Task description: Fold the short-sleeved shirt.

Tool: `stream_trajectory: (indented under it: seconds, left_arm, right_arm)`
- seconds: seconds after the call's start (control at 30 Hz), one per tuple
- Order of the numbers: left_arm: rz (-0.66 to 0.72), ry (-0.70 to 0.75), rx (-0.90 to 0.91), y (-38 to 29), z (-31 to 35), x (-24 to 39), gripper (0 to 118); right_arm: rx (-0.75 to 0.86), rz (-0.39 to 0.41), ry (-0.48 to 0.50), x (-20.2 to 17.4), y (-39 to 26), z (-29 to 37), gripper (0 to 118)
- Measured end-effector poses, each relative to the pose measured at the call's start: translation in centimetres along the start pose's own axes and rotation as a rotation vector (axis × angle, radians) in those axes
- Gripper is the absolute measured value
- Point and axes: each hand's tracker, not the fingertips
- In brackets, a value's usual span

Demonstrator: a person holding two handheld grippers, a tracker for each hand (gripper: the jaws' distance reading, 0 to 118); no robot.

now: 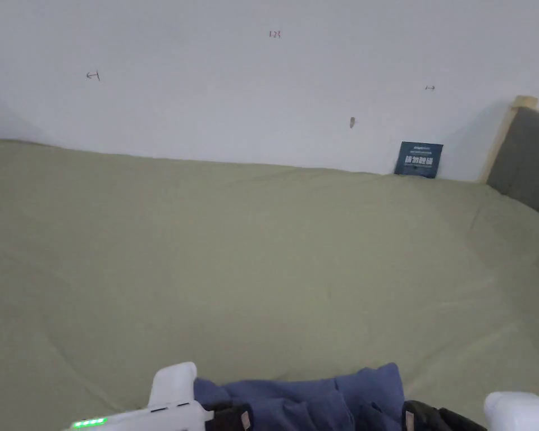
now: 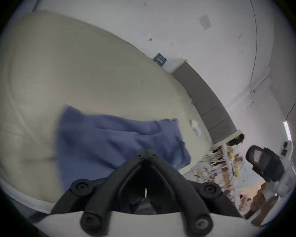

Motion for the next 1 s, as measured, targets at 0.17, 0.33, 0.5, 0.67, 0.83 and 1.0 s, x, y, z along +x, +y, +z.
stream_trajectory:
  seconds: [0.17, 0.33, 0.5, 0.67, 0.83, 1.0]
  left_arm:
    - [0.143, -0.040, -0.118, -0.7, 2.1, -6.2, 0]
    - [0.245, -0.006, -0.120, -3.3, 0.9, -7.7, 65]
    - [0.310, -0.101, -0.123, -5.5, -0.8, -8.8, 74]
    - [0.523, -0.277, -0.018, -6.7, -3.4, -9.2, 71]
    - [0.506, -0.226, -0.011, -7.0, -4.0, -9.1, 8]
    - [0.510, -0.168, 0.056, -5.7, -0.7, -10.3, 8]
  right_arm:
    - [0.012, 0.002, 0.055, -1.2, 0.4, -0.3, 1]
    - [0.020, 0.020, 0.075, -1.5, 0.7, 0.4, 1]
    - [0.028, 0.004, 0.076, -0.6, 0.7, 0.9, 1]
    - [0.018, -0.020, 0.071, -0.2, 0.2, 0.7, 1]
    - [-0.023, -0.029, 0.061, -0.2, -0.6, 0.2, 1]
    - [-0.036, -0.025, 0.058, -0.4, -0.6, 0.1, 1]
